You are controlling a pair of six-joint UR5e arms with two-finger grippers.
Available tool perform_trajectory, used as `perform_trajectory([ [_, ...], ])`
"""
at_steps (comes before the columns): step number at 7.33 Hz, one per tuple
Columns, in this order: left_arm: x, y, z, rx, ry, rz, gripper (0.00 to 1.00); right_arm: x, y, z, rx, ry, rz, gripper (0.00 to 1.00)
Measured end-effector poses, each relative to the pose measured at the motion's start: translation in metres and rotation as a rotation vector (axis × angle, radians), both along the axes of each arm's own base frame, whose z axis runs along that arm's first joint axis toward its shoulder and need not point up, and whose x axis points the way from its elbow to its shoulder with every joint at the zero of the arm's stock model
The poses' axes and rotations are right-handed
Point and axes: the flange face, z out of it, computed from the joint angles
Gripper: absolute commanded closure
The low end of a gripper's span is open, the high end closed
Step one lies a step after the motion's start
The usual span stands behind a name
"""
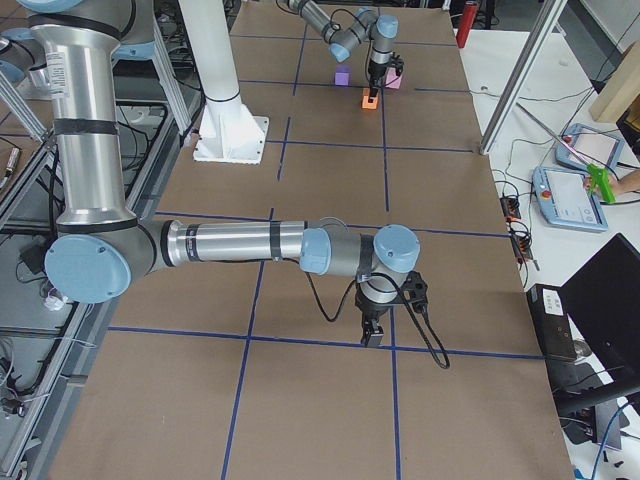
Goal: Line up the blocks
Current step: 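Carry the orange cube with the left gripper toward the pink cube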
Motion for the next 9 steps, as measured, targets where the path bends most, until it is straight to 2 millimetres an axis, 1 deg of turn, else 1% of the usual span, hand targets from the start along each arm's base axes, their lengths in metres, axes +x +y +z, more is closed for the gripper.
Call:
perform_trajectory([
  [1, -0.016, -0.008, -0.006, 0.005, 0.001, -0.02, 0.87, 0.0, 0.0, 0.0, 0.0, 0.0, 0.0, 0.0],
  [2, -0.037, -0.011, -0.019, 0.011, -0.001, -0.036, 0.87, 0.0, 0.0, 0.0, 0.001, 0.0, -0.001, 0.0],
  [3, -0.061, -0.01, -0.035, 0.025, -0.01, -0.036, 0.87, 0.0, 0.0, 0.0, 0.001, 0.0, -0.001, 0.0],
  [5, -0.122, -0.002, -0.073, 0.046, -0.031, -0.048, 0.87, 0.0, 0.0, -0.001, 0.002, 0.0, -0.001, 0.0],
  [6, -0.155, 0.007, -0.09, 0.054, -0.035, -0.067, 0.87, 0.0, 0.0, -0.001, 0.002, 0.0, -0.001, 0.0],
  [7, -0.181, 0.017, -0.103, 0.069, -0.035, -0.08, 0.87, 0.0, 0.0, -0.001, 0.002, 0.0, -0.001, 0.0],
  [8, -0.193, 0.021, -0.103, 0.086, -0.039, -0.066, 0.87, 0.0, 0.0, 0.0, 0.001, 0.0, -0.001, 0.0],
  [9, -0.199, 0.024, -0.09, 0.109, -0.049, -0.026, 0.87, 0.0, 0.0, 0.0, 0.001, 0.0, -0.001, 0.0],
])
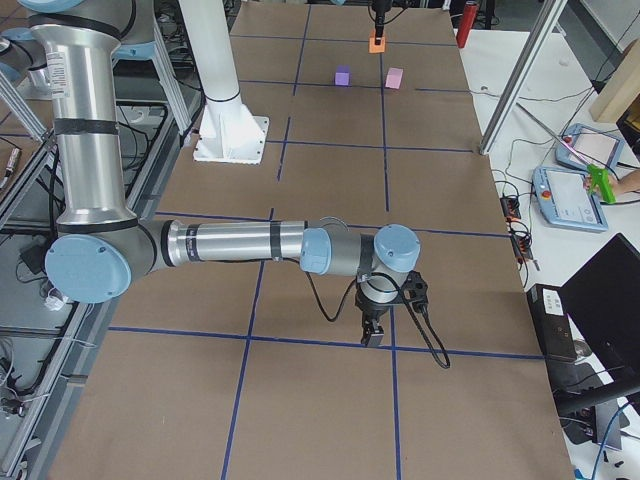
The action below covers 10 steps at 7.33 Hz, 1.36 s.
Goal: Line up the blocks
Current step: 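Carry the orange cube with the left gripper toward the pink cube, then lower the orange cube between the pink and purple cubes, left gripper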
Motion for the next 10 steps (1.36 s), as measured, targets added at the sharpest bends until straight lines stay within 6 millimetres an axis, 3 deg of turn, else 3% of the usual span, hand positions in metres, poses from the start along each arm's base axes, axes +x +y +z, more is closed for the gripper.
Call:
perform_trajectory([
  [4, -0.021, 0.014, 0.082, 0.044, -0.017, 0.102, 0.88, 0.0, 0.0, 0.0, 0.0, 0.0, 0.0, 0.0],
  [7, 0.004, -0.005, 0.129, -0.039, 0.029, 0.04, 0.89, 0.0, 0.0, 0.0, 0.0, 0.0, 0.001, 0.0],
  [10, 0.038, -0.013, 0.158, -0.072, 0.044, 0.026, 0.89, 0.0, 0.0, 0.0, -0.001, 0.0, 0.001, 0.0],
])
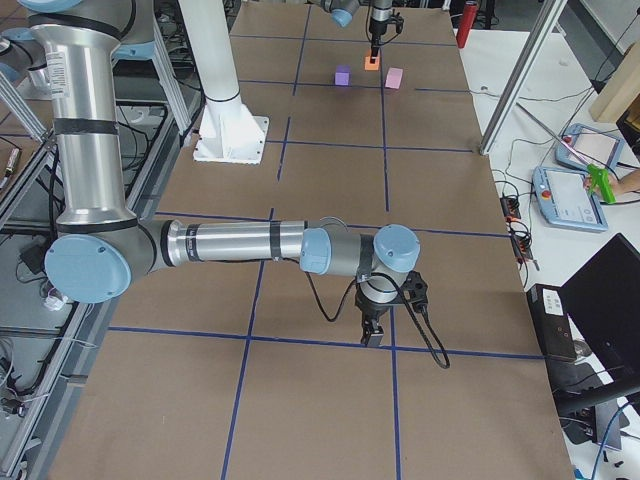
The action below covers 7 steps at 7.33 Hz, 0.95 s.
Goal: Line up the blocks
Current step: 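Lower the orange cube between the pink and purple cubes, left gripper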
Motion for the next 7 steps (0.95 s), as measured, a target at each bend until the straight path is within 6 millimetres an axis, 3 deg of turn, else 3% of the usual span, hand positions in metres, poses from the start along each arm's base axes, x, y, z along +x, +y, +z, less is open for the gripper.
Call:
perform_trajectory([
  [2, 0.014, -0.001, 0.015, -0.002, -0.002, 0.015, 0.9, 0.0, 0.0, 0.0, 0.001, 0.0, -0.001, 0.0],
  [7, 0.026, -0.008, 0.046, 0.0, -0.004, 0.026, 0.9, 0.0, 0.0, 0.0, 0.001, 0.0, 0.0, 0.0],
])
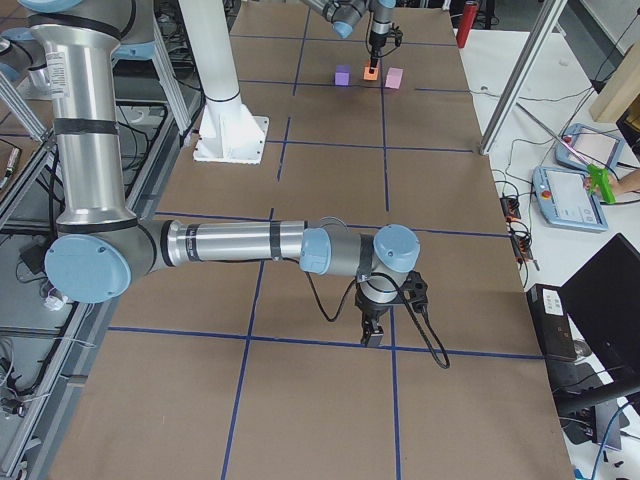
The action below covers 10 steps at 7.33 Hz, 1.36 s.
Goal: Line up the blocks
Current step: 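Lower the orange cube between the pink and purple cubes, left gripper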
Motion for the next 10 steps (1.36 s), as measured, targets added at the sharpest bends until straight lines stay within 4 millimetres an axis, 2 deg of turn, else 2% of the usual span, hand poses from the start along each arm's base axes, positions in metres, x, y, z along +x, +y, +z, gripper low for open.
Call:
perform_trajectory([
  [2, 0.005, 0.0, 0.004, 0.002, 0.002, 0.003, 0.9, 0.0, 0.0, -0.001, 0.001, 0.0, 0.0, 0.0],
  [6, 0.012, 0.0, -0.001, -0.001, 0.007, 0.004, 0.89, 0.0, 0.0, 0.0, 0.001, 0.0, 0.0, 0.0],
  [7, 0.013, 0.001, -0.002, -0.004, 0.008, 0.003, 0.84, 0.0, 0.0, 0.0, 0.001, 0.0, 0.001, 0.0],
  [8, 0.014, 0.001, -0.002, -0.005, 0.008, 0.003, 0.52, 0.0, 0.0, -0.001, 0.001, 0.0, 0.001, 0.0],
  [9, 0.014, 0.001, -0.002, -0.004, 0.009, 0.004, 0.01, 0.0, 0.0, -0.001, 0.001, 0.0, 0.001, 0.0],
  [10, 0.014, 0.002, -0.002, 0.0, 0.01, 0.007, 0.0, 0.0, 0.0, 0.0, 0.001, 0.0, 0.0, 0.0],
])
